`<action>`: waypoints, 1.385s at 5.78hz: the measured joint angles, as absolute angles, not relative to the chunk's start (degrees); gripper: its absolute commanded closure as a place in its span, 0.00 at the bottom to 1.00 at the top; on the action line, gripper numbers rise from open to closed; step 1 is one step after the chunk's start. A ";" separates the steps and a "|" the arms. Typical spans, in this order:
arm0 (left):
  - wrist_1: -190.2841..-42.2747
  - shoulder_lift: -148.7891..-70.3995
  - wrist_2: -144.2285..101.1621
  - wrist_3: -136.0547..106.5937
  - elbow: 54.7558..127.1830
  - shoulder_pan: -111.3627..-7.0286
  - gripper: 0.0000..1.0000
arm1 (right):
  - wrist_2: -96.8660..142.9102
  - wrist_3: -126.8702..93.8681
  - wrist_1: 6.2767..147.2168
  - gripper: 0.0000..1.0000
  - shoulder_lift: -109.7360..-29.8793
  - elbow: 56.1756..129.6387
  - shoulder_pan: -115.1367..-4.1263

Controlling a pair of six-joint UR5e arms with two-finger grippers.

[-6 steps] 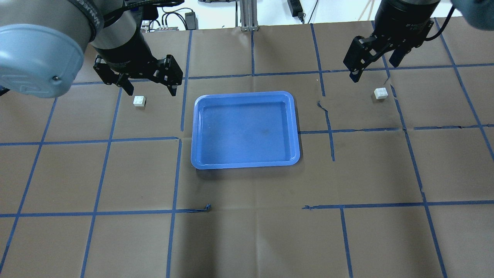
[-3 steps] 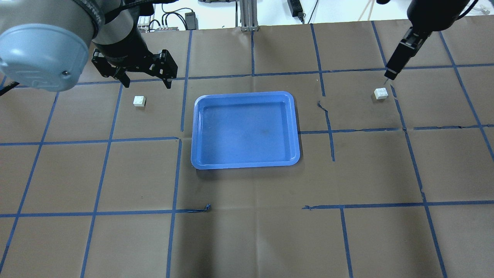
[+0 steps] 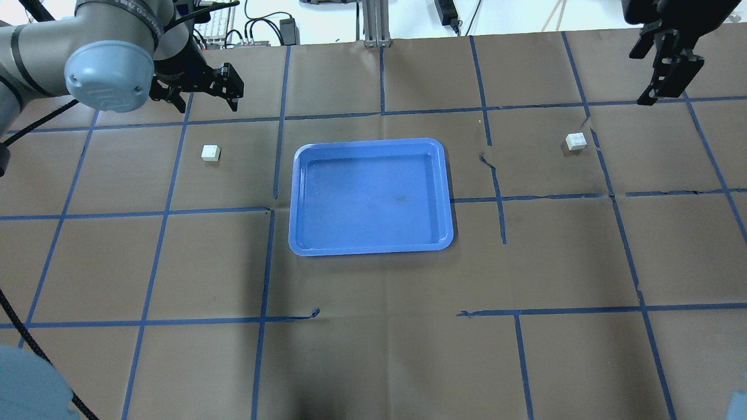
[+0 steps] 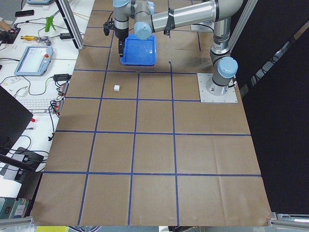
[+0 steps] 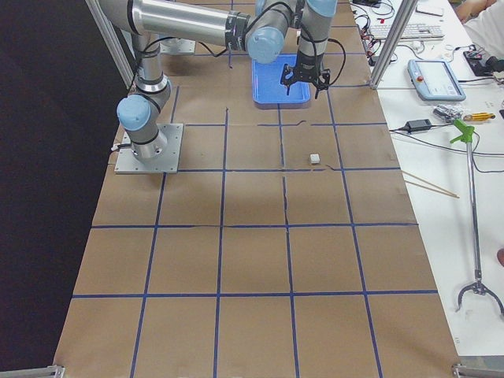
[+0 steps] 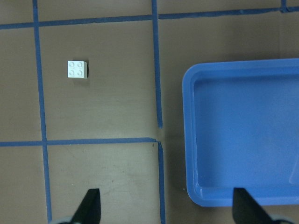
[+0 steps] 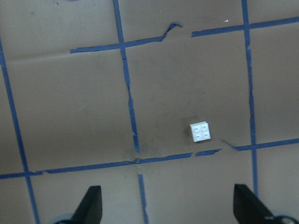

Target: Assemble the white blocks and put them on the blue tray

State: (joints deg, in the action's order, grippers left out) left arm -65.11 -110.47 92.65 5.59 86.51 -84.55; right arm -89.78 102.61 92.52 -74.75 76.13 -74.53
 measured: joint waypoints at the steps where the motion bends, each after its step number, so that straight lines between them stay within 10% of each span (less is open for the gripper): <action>1: -61.57 -113.97 92.61 10.60 86.55 -82.16 0.01 | -89.49 110.03 92.91 0.00 -69.15 69.74 -74.18; 5: -54.74 -125.02 91.34 17.95 86.85 -77.83 0.02 | -79.76 117.09 85.89 0.00 -57.95 61.85 -67.89; 8: -53.73 -127.35 90.86 18.03 87.54 -77.79 0.84 | -63.59 126.92 85.27 0.01 -50.91 64.71 -62.56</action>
